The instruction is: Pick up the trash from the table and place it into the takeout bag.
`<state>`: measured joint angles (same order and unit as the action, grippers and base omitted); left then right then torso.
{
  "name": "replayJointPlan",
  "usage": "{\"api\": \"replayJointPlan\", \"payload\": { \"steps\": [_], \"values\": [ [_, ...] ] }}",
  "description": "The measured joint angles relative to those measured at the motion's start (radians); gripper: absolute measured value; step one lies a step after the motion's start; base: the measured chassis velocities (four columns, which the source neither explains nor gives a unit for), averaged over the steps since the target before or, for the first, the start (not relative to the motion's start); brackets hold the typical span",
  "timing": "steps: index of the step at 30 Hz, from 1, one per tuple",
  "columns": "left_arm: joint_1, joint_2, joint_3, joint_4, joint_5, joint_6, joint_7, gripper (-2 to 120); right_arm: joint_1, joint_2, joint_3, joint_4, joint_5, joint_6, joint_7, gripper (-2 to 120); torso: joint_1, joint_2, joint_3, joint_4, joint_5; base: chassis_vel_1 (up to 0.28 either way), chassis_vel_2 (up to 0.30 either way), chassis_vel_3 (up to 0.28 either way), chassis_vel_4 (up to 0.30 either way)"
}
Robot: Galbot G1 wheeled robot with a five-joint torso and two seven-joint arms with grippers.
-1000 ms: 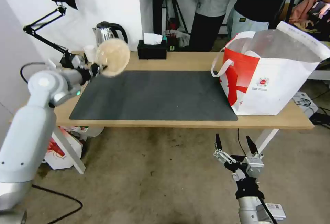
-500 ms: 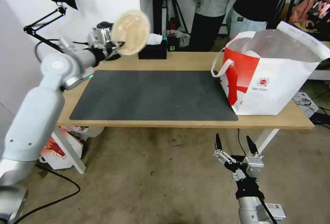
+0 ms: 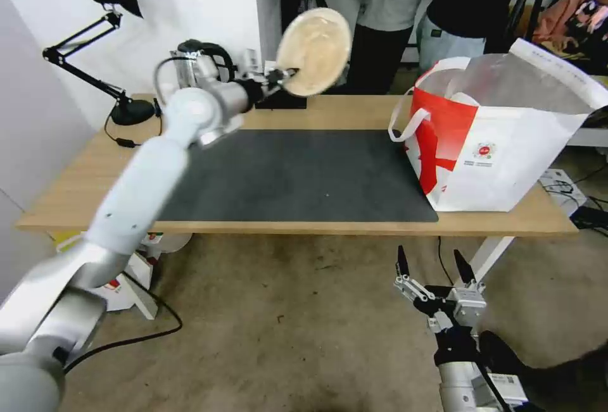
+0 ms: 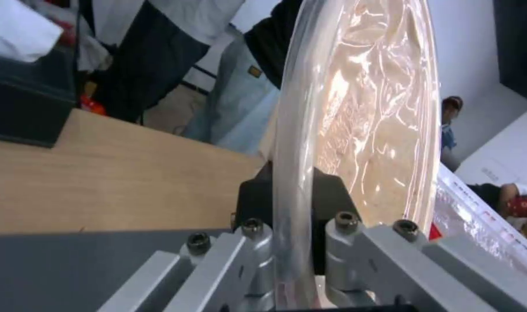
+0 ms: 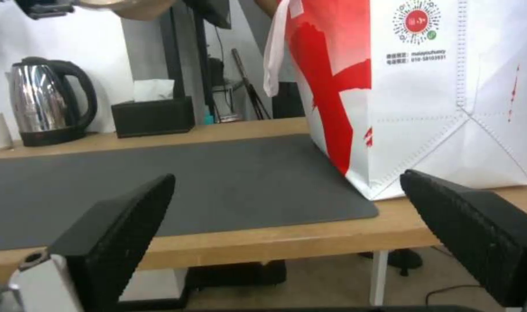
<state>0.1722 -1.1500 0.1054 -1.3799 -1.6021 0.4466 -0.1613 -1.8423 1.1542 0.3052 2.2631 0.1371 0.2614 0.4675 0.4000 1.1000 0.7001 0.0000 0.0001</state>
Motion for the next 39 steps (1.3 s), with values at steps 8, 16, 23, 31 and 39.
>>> {"api": "replayJointPlan", "payload": {
  "steps": [8, 16, 23, 31, 39],
  "values": [
    [-0.102, -0.035, 0.139, 0.148, 0.036, -0.061, 0.125, 4, 0.0, 0.0, 0.0, 0.0, 0.0, 0.0, 0.0, 100, 0.0, 0.0, 0.0, 0.0001, -0.0002, 0.0, 0.0, 0.0, 0.0],
    [-0.194, -0.093, 0.218, 0.265, 0.047, -0.117, 0.22, 4, 0.0, 0.0, 0.0, 0.0, 0.0, 0.0, 0.0, 100, 0.0, 0.0, 0.0, 0.0, 0.0001, 0.0, 0.0, 0.0, 0.0],
    [-0.286, -0.172, 0.284, 0.408, 0.055, -0.159, 0.333, 4, 0.0, 0.0, 0.0, 0.0, 0.0, 0.0, 0.0, 100, 0.0, 0.0, 0.0, 0.0, 0.0, 0.0, 0.0, 0.0, 0.0],
    [-0.355, -0.264, 0.319, 0.538, 0.056, -0.191, 0.397, 4, 0.0, 0.0, 0.0, 0.0, 0.0, 0.0, 0.0, 100, 0.0, 0.0, 0.0, 0.0001, 0.0001, 0.0, 0.0, 0.0, 0.0],
    [-0.41, -0.37, 0.375, 0.605, 0.041, -0.241, 0.438, 4, 0.0, 0.0, 0.0, 0.0, 0.0, 0.0, 0.0, 100, 0.0, 0.0, 0.0, 0.0, 0.0, 0.0, 0.0, 0.0, 0.0]
  ]
}}
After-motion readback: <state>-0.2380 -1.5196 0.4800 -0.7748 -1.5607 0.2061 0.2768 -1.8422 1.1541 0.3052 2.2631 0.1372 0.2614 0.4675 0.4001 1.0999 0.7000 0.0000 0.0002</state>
